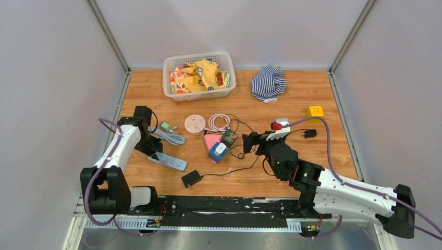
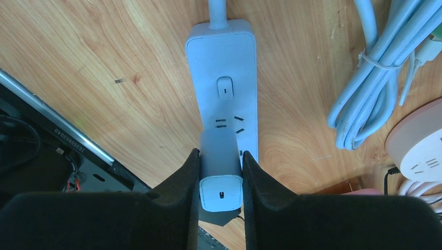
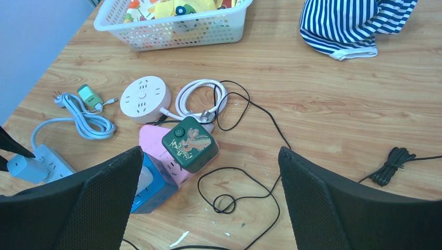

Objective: Insert the plug
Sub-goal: Insert the plug into the socket.

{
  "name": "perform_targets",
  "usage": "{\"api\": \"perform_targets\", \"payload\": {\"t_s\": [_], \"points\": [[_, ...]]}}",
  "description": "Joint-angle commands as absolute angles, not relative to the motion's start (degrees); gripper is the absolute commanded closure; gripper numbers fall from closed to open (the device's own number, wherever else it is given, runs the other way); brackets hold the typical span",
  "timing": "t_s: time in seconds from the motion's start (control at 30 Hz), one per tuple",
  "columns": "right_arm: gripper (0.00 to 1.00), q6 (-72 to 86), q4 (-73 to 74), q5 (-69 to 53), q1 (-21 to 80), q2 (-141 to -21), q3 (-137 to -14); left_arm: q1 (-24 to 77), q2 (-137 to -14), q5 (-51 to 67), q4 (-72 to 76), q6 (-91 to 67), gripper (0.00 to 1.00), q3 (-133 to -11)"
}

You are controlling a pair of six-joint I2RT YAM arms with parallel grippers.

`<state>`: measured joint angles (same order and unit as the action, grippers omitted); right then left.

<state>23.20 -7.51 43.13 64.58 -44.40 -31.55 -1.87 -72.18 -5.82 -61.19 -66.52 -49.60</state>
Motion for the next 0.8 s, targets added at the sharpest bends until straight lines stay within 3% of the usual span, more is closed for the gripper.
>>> {"api": "perform_targets", "payload": {"t_s": [0.0,0.77], "points": [[0.00,24.31,-6.77,45.34,63.98,-43.69,-30.87,-2.79,-74.50,-9.31,-62.40,-67.65,1.00,-49.19],[0.01,24.88,-6.54,44.76,63.89,-43.68,-30.93,-3.59,-70.16,-9.02,-62.49,-67.02,1.00,-51.10]]}}
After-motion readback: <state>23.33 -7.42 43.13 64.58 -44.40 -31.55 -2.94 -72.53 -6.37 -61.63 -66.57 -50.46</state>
